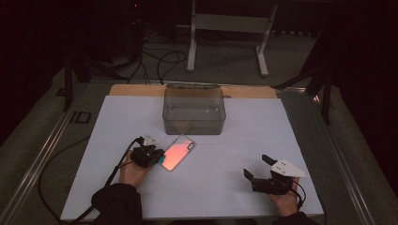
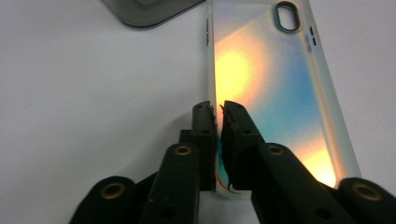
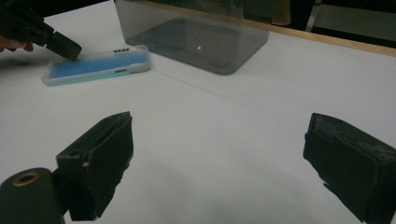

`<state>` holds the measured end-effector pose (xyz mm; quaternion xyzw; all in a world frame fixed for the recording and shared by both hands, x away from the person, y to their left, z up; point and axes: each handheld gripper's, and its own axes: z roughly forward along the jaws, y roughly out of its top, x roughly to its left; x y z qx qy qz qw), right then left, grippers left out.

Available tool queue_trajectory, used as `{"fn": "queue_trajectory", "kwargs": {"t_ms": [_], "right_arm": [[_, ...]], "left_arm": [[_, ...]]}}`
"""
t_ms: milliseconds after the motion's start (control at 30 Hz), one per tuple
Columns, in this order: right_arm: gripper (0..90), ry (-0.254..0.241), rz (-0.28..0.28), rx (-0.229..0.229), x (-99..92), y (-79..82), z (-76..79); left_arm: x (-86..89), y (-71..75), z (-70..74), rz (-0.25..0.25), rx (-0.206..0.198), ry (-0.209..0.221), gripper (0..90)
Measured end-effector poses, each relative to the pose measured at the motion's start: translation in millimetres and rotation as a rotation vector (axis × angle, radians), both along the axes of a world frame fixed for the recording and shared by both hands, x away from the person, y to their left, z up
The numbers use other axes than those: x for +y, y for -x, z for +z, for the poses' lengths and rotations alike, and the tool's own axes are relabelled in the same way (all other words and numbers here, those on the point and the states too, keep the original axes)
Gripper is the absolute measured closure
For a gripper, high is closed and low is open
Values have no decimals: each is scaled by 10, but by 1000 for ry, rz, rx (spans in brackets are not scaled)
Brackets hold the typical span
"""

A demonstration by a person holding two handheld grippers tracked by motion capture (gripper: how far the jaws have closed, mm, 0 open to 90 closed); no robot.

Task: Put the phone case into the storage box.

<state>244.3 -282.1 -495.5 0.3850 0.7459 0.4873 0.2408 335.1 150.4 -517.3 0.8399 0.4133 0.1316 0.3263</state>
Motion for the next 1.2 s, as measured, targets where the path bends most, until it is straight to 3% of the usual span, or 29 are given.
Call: {"fn": "queue_trajectory", "kwargs": {"t_ms": [467, 1200], "right_arm": [[84, -1, 0, 1, -2, -3, -1], [84, -4, 4, 11, 7, -12, -8]], "left_arm": [[-23, 16, 18, -23, -33, -51, 888], [30, 114, 231, -27, -127, -46, 888]]}}
